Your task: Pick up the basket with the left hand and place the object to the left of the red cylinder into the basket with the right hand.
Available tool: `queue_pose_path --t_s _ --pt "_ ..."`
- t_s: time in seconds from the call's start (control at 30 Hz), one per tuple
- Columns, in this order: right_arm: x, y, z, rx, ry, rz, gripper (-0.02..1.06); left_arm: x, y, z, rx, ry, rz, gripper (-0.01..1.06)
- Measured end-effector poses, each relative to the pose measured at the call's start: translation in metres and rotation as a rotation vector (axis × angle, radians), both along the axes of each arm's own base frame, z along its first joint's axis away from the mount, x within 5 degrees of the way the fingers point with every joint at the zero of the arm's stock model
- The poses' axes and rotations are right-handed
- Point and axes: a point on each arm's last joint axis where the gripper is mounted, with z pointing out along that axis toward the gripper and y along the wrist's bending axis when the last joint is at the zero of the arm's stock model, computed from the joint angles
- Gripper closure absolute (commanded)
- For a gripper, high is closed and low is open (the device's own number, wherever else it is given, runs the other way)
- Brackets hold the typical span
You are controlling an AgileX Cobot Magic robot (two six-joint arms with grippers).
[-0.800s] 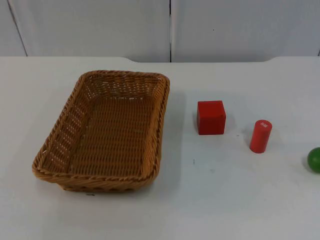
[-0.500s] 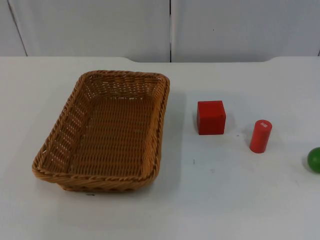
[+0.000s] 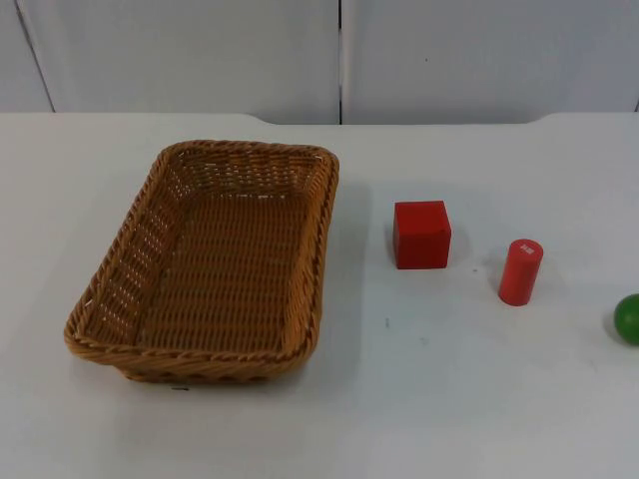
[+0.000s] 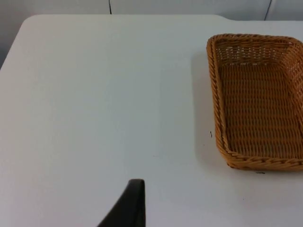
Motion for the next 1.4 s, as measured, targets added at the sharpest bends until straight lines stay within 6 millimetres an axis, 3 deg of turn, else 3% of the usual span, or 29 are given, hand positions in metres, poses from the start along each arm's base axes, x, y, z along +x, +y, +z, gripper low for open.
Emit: queue_pose_path --t_s 0.8,1.4 --pt "0.000 0.000 0.000 0.002 0.000 -0.001 -0.01 0.034 -0.009 0.008 -0.099 0.049 -0.060 0.00" --pt "0.000 0.000 0.000 0.002 0.000 -0.001 -0.01 0.109 -0.026 -0.001 -0.166 0.155 -0.239 0.00"
